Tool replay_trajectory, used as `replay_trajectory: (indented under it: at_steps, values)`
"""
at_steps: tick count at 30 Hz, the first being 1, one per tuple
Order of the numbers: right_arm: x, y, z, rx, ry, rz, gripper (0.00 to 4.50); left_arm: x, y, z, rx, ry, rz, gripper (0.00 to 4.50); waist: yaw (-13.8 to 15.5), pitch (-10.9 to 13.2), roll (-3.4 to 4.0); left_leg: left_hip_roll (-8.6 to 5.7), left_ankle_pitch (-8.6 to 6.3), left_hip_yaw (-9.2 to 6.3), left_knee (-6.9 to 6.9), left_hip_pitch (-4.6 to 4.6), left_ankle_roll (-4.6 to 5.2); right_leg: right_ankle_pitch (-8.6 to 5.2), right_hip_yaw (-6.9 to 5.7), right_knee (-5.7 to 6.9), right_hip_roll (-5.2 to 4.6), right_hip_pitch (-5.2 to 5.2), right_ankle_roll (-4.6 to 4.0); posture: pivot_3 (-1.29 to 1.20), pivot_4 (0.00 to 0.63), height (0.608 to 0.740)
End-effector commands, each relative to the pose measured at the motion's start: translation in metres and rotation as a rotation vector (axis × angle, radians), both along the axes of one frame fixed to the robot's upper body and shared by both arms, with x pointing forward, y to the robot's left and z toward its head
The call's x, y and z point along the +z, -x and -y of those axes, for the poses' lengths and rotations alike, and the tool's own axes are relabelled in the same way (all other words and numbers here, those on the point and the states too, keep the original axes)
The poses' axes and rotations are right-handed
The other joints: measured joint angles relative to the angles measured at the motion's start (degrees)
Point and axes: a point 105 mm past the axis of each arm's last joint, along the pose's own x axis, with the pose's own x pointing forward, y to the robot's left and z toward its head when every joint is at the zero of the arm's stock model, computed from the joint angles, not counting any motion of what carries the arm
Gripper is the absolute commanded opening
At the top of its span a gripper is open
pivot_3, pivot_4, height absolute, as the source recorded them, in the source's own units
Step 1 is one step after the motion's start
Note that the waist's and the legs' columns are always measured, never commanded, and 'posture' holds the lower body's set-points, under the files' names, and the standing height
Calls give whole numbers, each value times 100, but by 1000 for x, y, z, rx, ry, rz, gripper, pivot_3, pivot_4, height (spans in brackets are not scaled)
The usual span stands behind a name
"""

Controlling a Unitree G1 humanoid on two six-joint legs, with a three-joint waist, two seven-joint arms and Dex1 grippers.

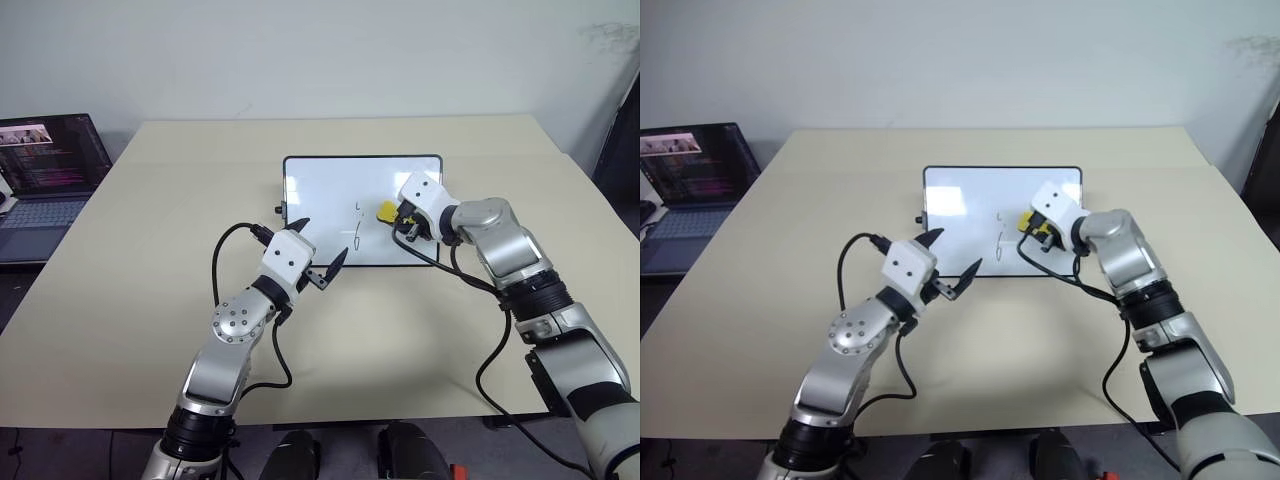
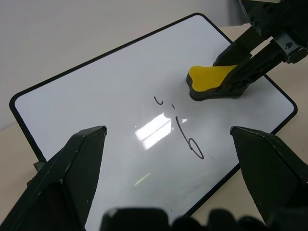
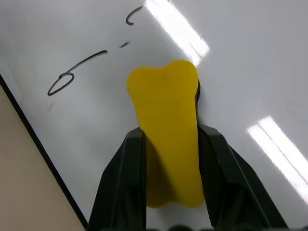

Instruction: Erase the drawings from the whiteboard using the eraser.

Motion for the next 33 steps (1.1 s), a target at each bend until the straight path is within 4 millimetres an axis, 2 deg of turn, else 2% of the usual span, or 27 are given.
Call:
replay_trajectory:
  at_steps: [1,6,8,13,20,25,33]
  values:
    - [33,6,-13,-4,-125,63,1144,15,5,6,-26,8,60,4500,-2,5,0,0,0,0,-1,-2,0,0,0,0,0,-1,0,0,150,740]
    - [80,18,-49,52,-287,175,1144,14,6,6,-28,8,56,4500,-40,10,3,7,-1,3,-8,-9,-3,-2,7,-3,1,-17,-2,0,150,740]
    - [87,20,-57,64,-305,194,1144,14,6,7,-30,8,56,4500,-31,11,4,6,-1,2,-14,-11,-4,-2,6,-13,1,-20,-1,0,150,740]
    - [78,14,-65,71,-278,184,1144,15,5,7,-32,6,57,4500,15,11,3,0,-3,-3,-14,-18,-3,-3,-2,-33,-3,-15,1,0,150,740]
    - [48,10,-73,107,-150,131,1144,14,7,4,-16,4,52,4500,-16,12,4,2,-3,0,-19,-19,-3,-4,2,-31,-3,-21,1,0,150,740]
    - [26,2,-64,99,-43,110,1144,13,8,5,-12,7,48,4500,-19,13,4,1,-3,1,-19,-19,-2,-4,2,-32,-2,-21,1,0,150,740]
    - [12,-5,-53,67,10,82,1144,13,9,7,-11,18,45,4500,-18,13,3,1,-3,1,-19,-18,-3,-4,2,-30,-2,-20,1,0,150,740]
